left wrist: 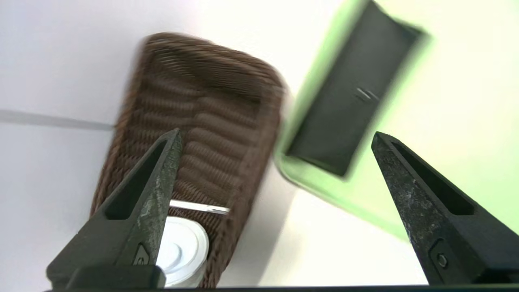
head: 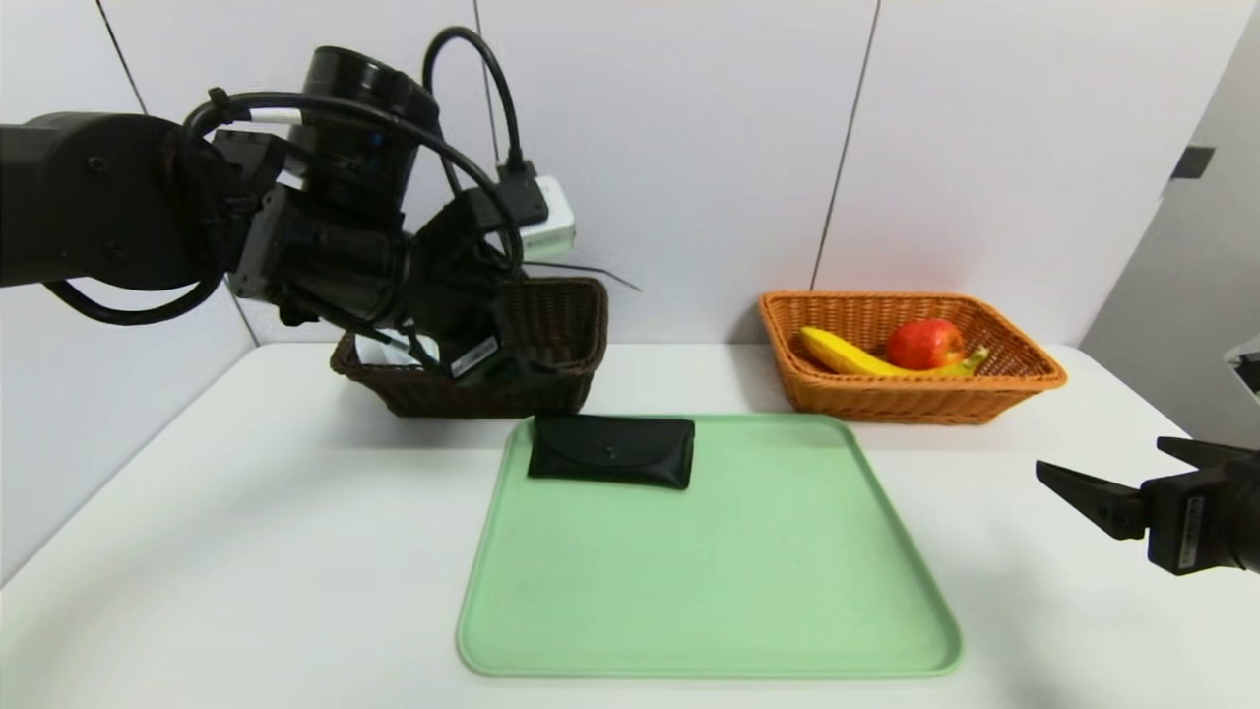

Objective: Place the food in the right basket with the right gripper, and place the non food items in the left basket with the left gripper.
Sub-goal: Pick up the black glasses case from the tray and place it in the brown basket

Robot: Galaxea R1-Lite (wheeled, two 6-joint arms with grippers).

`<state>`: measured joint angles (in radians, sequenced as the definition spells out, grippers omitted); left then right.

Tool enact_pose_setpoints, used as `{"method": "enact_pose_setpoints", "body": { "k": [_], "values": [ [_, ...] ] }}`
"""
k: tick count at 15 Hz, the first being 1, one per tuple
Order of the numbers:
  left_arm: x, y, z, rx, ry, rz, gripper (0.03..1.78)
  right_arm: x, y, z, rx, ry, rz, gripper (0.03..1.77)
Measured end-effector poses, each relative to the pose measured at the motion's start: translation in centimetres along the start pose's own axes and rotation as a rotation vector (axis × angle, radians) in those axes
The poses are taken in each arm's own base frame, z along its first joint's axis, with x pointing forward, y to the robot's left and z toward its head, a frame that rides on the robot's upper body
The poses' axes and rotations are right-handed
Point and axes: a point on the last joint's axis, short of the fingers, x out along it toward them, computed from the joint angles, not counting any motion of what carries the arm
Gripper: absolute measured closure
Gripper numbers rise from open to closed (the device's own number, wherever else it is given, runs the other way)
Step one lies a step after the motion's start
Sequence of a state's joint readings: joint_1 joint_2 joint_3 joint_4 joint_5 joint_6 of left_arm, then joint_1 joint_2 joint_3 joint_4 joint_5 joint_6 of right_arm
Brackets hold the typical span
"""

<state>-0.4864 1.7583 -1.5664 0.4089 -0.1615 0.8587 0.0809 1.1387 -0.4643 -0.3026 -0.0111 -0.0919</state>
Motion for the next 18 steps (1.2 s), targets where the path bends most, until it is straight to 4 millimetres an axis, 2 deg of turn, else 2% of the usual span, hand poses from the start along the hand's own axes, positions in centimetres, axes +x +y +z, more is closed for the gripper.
{"method": "enact_pose_setpoints", "body": {
  "k": [2, 7, 15, 18],
  "values": [
    [0.1, -1.5, 0.3, 0.094, 0.021, -0.1, 0.15, -0.3, 0.1, -0.2, 0.024, -0.008, 0.031, 0.09],
    [2.0, -2.9, 1.0, 0.138, 0.012, -0.186, 0.14, -1.0, 0.2, -0.5, 0.054, -0.045, 0.077, 0.09],
    [6.9, -3.3, 0.8, 0.175, 0.018, -0.225, 0.12, -1.1, 0.4, -0.9, 0.095, -0.067, 0.121, 0.09],
    [9.1, -3.3, 0.8, 0.181, -0.041, -0.213, 0.12, -1.1, 0.4, -0.9, 0.097, -0.065, 0.148, 0.09]
  ]
}}
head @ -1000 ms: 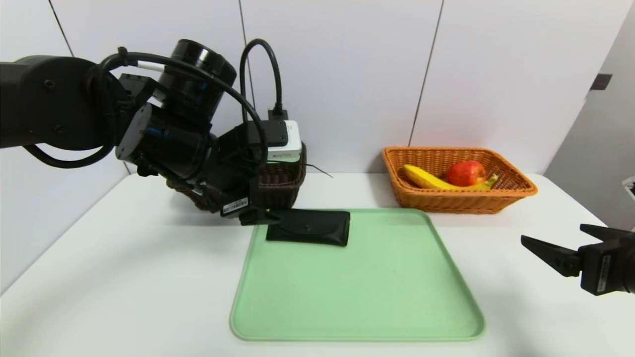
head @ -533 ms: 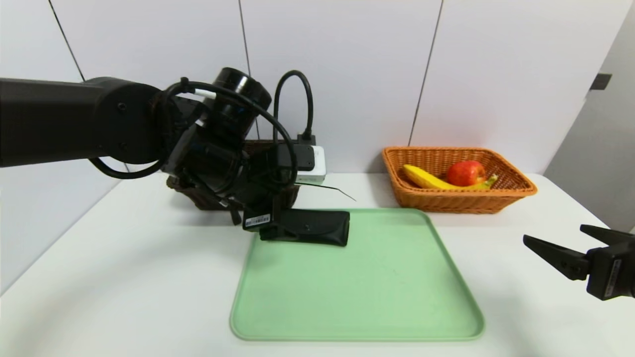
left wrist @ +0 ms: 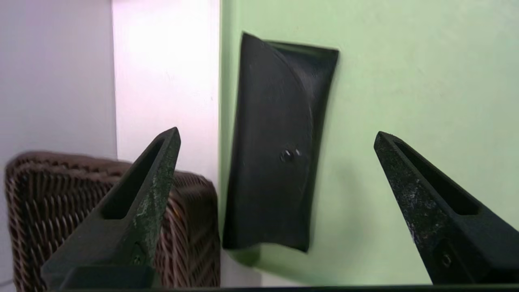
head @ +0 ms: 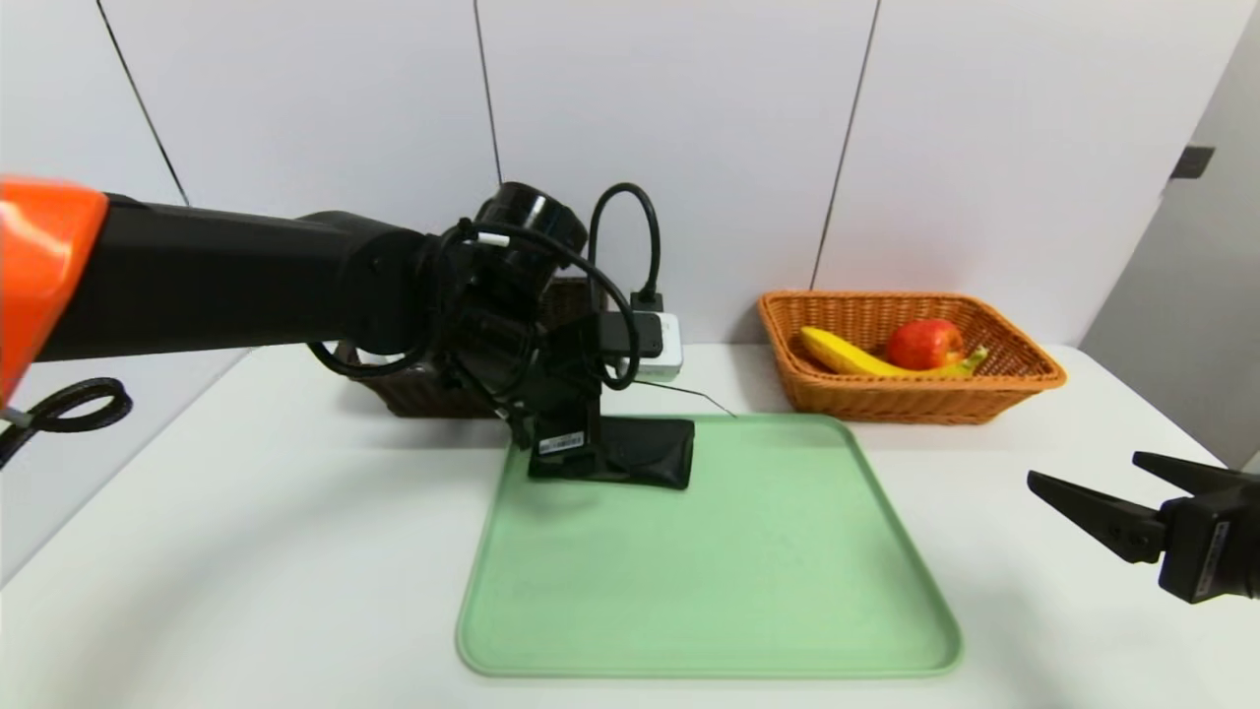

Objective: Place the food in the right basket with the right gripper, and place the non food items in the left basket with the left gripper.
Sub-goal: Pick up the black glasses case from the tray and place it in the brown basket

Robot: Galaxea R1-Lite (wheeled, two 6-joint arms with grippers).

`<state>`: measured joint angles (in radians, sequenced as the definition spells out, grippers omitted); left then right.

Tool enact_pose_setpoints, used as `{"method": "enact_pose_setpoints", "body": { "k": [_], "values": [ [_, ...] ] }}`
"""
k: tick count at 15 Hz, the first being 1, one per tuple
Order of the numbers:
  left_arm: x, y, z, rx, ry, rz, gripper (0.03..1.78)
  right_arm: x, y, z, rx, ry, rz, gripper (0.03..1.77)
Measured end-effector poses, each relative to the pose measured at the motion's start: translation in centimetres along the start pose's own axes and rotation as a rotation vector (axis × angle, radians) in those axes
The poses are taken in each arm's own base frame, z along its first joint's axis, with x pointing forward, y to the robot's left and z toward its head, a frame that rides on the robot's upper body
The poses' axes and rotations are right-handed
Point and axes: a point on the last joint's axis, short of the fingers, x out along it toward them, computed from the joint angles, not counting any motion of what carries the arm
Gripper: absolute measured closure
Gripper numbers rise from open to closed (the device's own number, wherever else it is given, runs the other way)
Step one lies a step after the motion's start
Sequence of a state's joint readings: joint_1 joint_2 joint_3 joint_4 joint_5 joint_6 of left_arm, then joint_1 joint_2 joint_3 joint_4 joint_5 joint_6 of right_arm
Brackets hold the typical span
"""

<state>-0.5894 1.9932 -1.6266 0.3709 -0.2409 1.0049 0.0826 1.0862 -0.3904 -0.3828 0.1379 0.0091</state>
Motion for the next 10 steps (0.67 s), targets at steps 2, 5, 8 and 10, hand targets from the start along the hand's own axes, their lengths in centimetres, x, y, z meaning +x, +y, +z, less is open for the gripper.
{"method": "enact_pose_setpoints", "body": {
  "k": [2, 5, 8, 10],
  "values": [
    [1.2, 0.3, -0.2, 0.001, -0.019, 0.006, 0.12, 0.0, 0.0, 0.0, 0.002, 0.002, 0.001, 0.09],
    [2.4, -0.2, -0.6, -0.004, -0.052, -0.057, 0.12, 0.0, 0.0, -0.2, 0.005, 0.01, 0.002, 0.09],
    [3.7, -0.4, -1.1, -0.016, -0.043, -0.081, 0.12, 0.0, 0.0, -0.5, 0.006, 0.02, 0.002, 0.09],
    [4.6, -0.6, -1.5, -0.023, -0.035, -0.097, 0.12, 0.1, 0.0, -0.6, 0.006, 0.022, 0.004, 0.09]
  ]
}}
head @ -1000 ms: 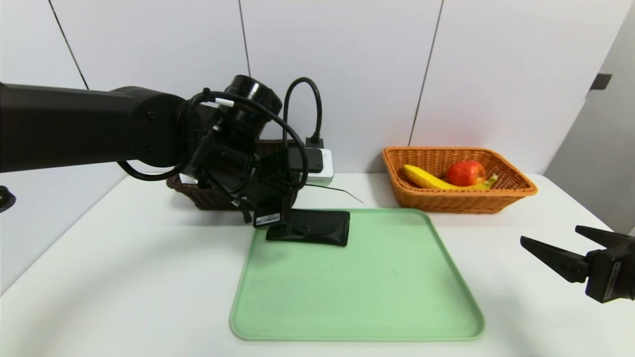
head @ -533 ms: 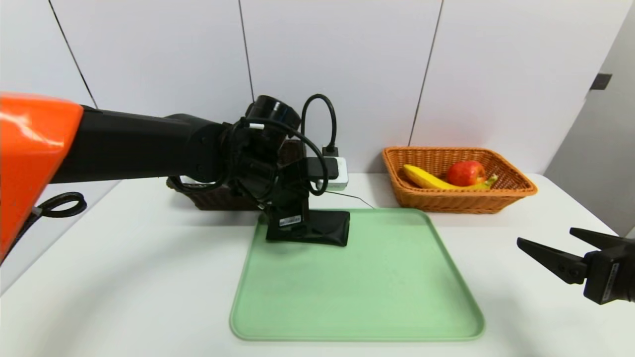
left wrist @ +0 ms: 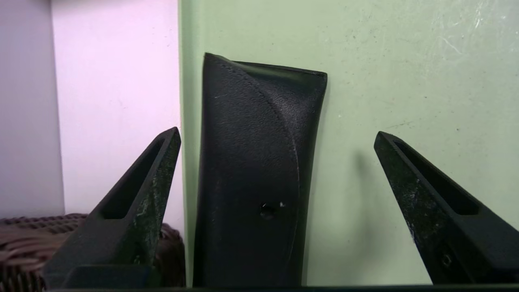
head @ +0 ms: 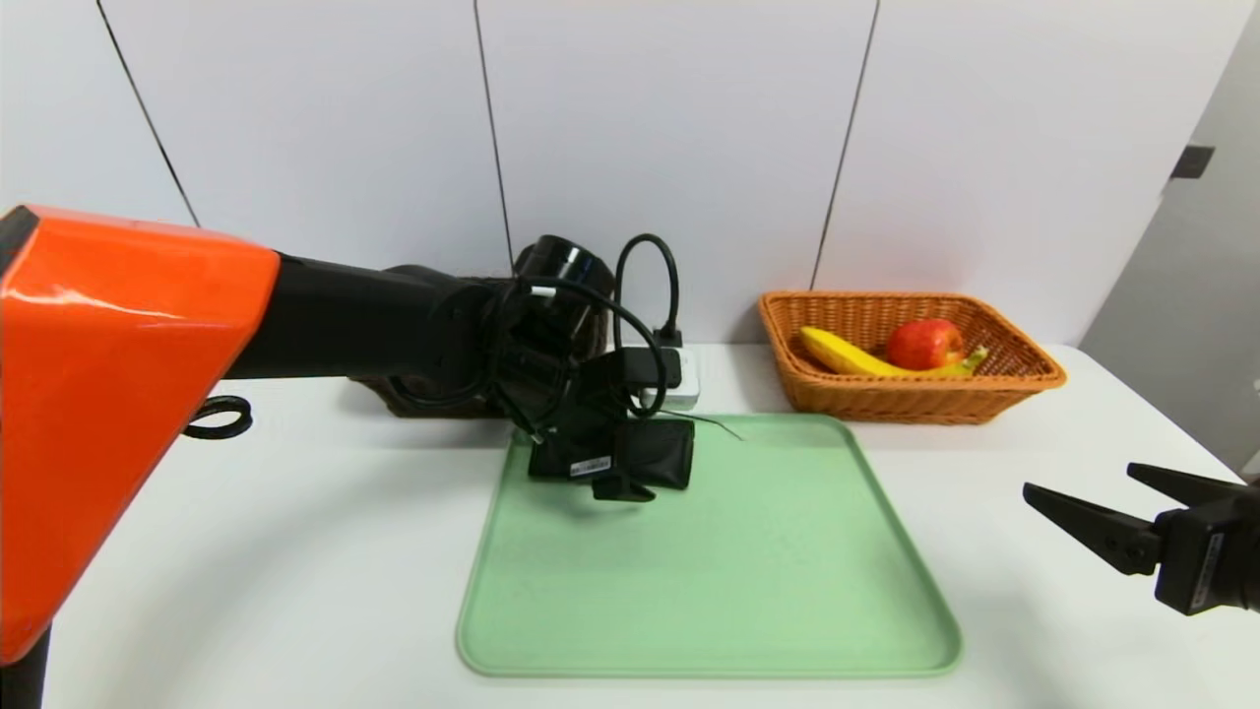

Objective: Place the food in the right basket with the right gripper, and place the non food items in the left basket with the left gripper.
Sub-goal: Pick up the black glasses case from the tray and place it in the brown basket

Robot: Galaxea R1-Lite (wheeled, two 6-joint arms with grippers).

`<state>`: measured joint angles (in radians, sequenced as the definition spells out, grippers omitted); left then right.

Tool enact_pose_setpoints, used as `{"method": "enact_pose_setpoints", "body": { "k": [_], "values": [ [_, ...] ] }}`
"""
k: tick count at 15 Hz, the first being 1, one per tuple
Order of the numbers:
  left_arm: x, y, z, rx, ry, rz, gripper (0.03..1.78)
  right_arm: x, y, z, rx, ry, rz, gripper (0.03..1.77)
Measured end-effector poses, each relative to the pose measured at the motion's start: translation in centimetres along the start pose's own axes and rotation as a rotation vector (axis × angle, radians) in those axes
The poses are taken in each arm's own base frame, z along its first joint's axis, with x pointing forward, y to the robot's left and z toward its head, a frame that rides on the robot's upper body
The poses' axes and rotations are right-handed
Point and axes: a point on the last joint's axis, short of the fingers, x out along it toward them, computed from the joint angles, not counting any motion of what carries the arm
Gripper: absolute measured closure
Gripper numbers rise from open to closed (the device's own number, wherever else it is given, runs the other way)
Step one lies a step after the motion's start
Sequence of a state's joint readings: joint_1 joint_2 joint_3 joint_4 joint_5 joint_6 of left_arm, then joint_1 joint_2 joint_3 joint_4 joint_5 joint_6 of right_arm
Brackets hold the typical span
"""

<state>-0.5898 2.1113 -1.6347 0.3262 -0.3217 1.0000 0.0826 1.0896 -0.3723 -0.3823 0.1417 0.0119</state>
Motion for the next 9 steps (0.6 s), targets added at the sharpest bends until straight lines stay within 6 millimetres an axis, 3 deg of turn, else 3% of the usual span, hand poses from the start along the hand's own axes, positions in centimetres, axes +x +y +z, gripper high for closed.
{"method": "enact_pose_setpoints", "body": {
  "k": [9],
  "values": [
    [2.5, 0.3, -1.5, -0.068, 0.02, -0.021, 0.12, 1.2, -0.2, 0.1, -0.001, -0.005, 0.001, 0.09]
  ]
}}
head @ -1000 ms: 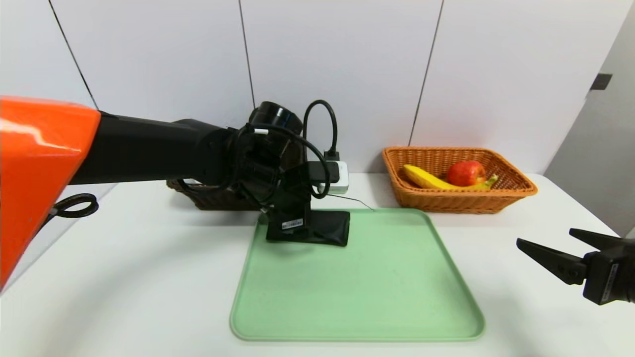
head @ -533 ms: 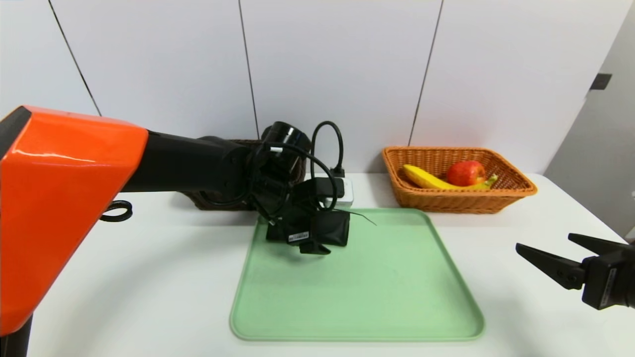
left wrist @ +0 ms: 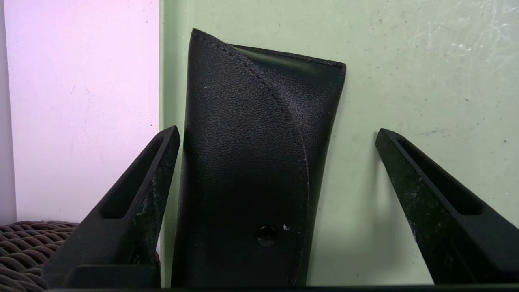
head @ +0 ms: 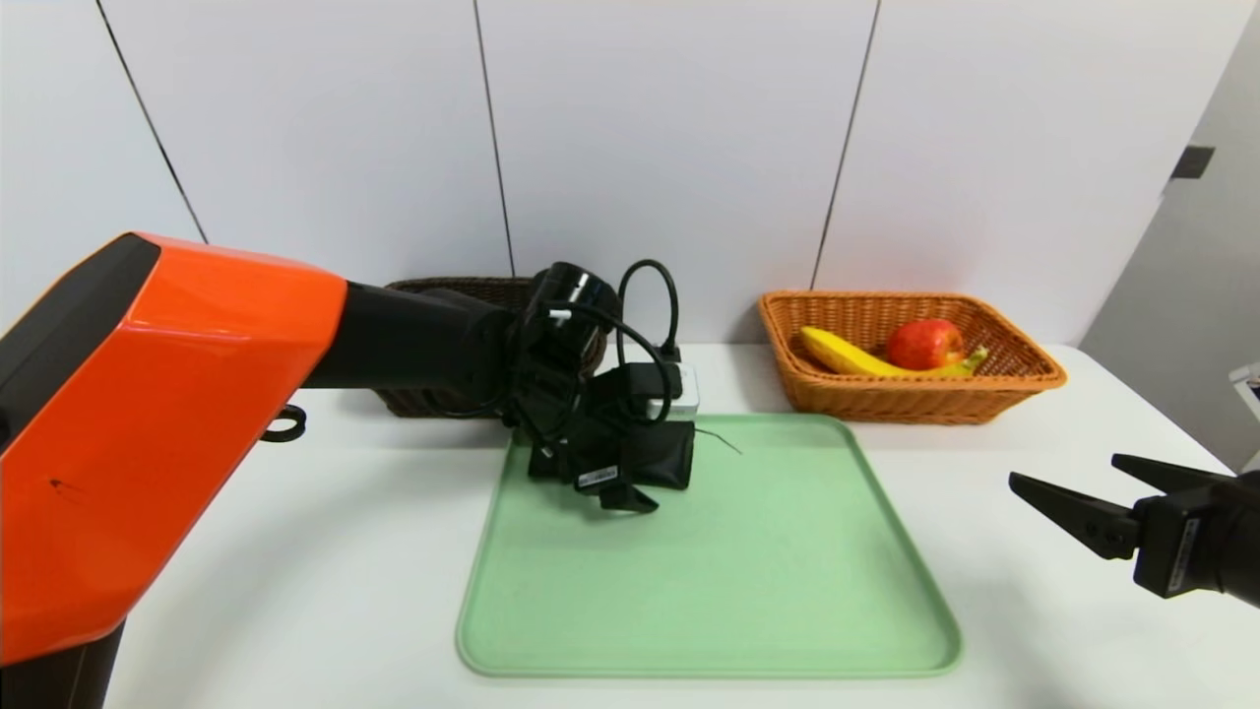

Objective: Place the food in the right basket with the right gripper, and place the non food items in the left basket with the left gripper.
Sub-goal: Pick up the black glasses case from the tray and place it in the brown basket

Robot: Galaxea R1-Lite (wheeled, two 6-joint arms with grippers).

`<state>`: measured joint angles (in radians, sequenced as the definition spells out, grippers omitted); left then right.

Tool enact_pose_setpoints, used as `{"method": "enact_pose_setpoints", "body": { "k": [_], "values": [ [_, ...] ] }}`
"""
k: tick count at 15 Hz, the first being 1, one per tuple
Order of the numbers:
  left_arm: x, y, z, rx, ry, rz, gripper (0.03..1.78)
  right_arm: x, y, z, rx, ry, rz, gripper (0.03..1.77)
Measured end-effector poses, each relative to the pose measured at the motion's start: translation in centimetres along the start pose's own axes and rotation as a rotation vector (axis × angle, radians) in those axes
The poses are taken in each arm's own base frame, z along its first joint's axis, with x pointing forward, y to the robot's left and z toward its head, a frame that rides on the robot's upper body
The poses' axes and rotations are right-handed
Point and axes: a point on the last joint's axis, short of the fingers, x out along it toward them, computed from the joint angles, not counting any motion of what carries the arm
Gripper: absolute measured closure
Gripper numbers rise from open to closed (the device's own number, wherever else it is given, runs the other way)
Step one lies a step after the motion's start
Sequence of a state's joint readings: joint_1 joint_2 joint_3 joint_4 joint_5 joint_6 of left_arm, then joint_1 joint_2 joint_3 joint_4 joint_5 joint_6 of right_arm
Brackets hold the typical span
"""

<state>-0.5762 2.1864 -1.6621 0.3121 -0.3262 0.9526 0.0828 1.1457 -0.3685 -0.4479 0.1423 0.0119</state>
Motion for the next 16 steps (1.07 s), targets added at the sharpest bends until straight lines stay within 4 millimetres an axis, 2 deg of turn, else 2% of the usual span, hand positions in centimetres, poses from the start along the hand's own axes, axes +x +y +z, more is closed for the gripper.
{"method": "enact_pose_setpoints", "body": {
  "k": [5, 16],
  "values": [
    [0.2, 1.5, -0.2, -0.006, -0.009, 0.041, 0.12, 0.5, 0.0, -0.2, 0.002, 0.019, 0.006, 0.09],
    [0.7, 1.5, -0.6, -0.038, -0.001, 0.024, 0.12, 1.6, -0.2, -0.2, 0.002, 0.018, 0.004, 0.09]
  ]
}}
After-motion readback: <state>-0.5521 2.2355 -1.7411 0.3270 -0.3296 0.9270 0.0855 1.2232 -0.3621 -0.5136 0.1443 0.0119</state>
